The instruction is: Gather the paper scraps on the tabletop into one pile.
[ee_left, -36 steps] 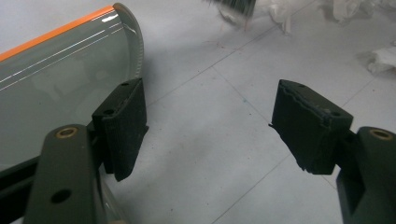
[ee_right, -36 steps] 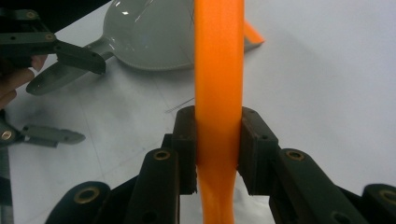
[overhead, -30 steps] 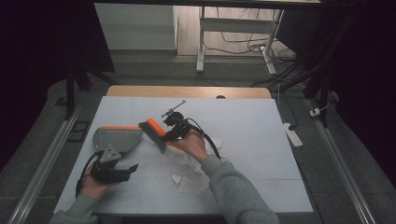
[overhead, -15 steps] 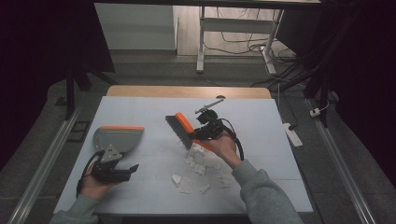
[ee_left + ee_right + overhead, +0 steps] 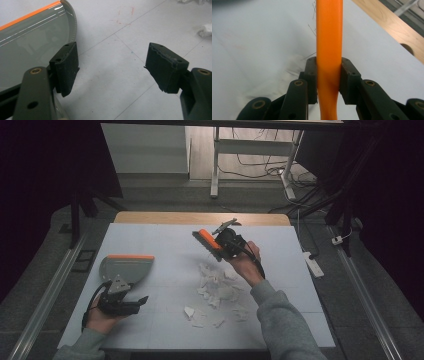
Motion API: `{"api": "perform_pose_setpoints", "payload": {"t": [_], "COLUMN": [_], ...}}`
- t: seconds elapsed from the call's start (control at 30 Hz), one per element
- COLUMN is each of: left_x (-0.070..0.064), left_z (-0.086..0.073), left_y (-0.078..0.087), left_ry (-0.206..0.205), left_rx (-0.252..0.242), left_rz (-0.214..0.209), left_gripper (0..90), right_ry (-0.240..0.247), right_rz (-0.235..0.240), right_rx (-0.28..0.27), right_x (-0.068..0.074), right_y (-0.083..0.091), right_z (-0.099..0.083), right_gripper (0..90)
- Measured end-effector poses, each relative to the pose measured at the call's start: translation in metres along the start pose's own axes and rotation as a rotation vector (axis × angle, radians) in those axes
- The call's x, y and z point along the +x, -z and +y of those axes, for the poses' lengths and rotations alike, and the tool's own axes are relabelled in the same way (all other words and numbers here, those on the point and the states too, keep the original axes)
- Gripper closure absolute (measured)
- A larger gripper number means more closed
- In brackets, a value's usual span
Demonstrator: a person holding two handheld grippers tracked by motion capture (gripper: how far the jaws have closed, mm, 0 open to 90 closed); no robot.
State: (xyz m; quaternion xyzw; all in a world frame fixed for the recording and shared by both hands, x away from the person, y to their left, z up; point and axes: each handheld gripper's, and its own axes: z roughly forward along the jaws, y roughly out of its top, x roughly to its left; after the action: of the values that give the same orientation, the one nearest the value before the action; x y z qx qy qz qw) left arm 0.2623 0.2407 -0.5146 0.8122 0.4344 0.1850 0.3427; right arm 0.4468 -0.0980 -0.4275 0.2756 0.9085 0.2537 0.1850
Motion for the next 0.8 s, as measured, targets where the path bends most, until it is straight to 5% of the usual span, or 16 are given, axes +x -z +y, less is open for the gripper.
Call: {"api": "perform_pose_setpoints", "payload": {"t": [0.2, 0.5, 0.67, 0.8], "left_x": [0.000, 0.000, 0.000, -0.001], "left_z": [0.000, 0.000, 0.000, 0.000], "left_y": [0.000, -0.001, -0.001, -0.001], "left_ry": [0.000, -0.003, -0.001, -0.003], "left_rx": [0.002, 0.002, 0.001, 0.006], "left_rz": [-0.002, 0.000, 0.000, 0.001], "left_gripper": [27.9, 27.9, 27.9, 27.9], "right_ry": [0.074, 0.096, 0.132, 0.153], "right_rz": [-0.042, -0.075, -0.001, 0.074], "right_rx": [0.104, 0.209, 0.236, 0.204], "right_x": [-0.011, -0.025, -0.014, 0.000], "right_y": [-0.018, -0.005, 0.002, 0.013], "right_z": [-0.011, -0.033, -0.044, -0.052], "right_gripper": [70.3, 70.3, 70.4, 70.4]}}
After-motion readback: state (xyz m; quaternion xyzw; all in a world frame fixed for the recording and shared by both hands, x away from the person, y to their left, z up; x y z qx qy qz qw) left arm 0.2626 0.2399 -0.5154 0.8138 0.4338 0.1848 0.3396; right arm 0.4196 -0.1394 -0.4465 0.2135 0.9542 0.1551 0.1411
